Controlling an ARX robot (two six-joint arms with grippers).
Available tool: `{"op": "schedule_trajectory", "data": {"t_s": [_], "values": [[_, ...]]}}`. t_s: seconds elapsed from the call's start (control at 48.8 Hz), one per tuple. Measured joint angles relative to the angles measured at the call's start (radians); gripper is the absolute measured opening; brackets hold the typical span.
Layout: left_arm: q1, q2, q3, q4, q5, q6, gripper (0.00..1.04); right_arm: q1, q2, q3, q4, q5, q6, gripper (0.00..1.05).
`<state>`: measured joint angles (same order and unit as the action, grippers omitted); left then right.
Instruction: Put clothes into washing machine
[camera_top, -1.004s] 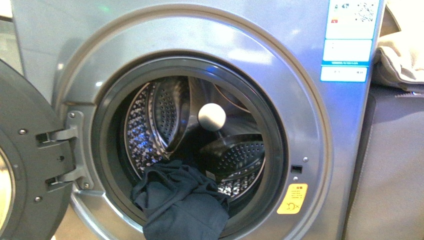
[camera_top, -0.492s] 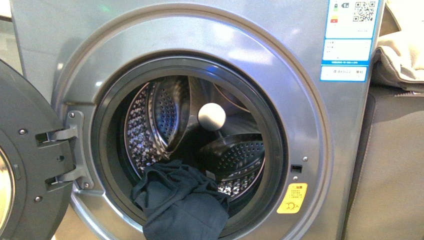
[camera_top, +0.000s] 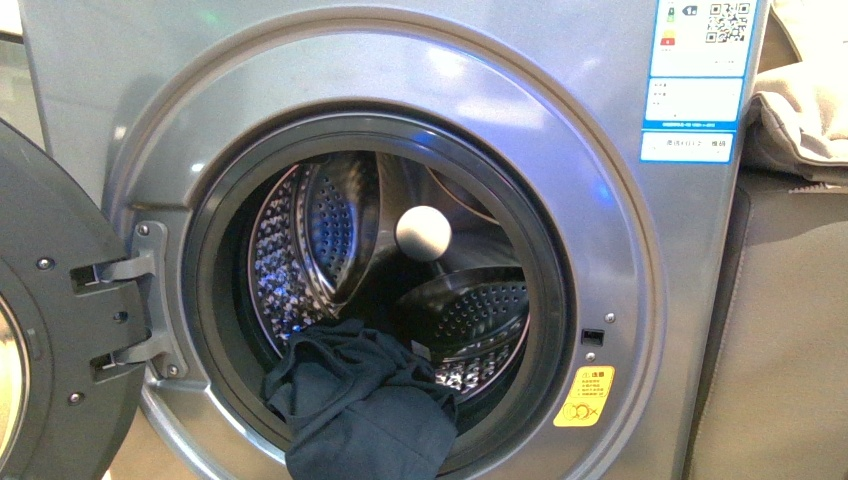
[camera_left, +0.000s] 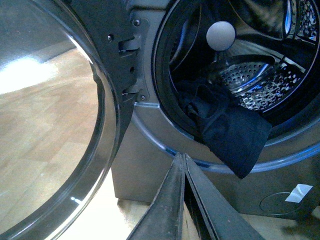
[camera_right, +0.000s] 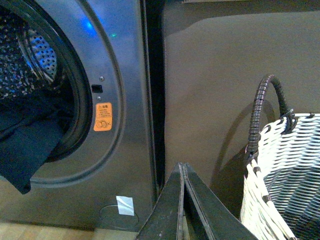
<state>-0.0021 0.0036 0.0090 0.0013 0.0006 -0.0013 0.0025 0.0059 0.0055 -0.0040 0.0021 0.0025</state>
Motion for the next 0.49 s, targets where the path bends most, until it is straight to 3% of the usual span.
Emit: {"op": "schedule_trajectory", "data": {"t_s": [0.389, 0.492], "values": [[0.000, 0.000, 0.000, 0.000, 0.000, 0.000, 0.04, 0.000, -0.002, 0.000, 0.000, 0.000, 0.000, 0.02], [0.000, 0.000, 0.000, 0.000, 0.000, 0.000, 0.21, 0.000, -0.002, 0.000, 0.000, 0.000, -0.001, 0.16]]}}
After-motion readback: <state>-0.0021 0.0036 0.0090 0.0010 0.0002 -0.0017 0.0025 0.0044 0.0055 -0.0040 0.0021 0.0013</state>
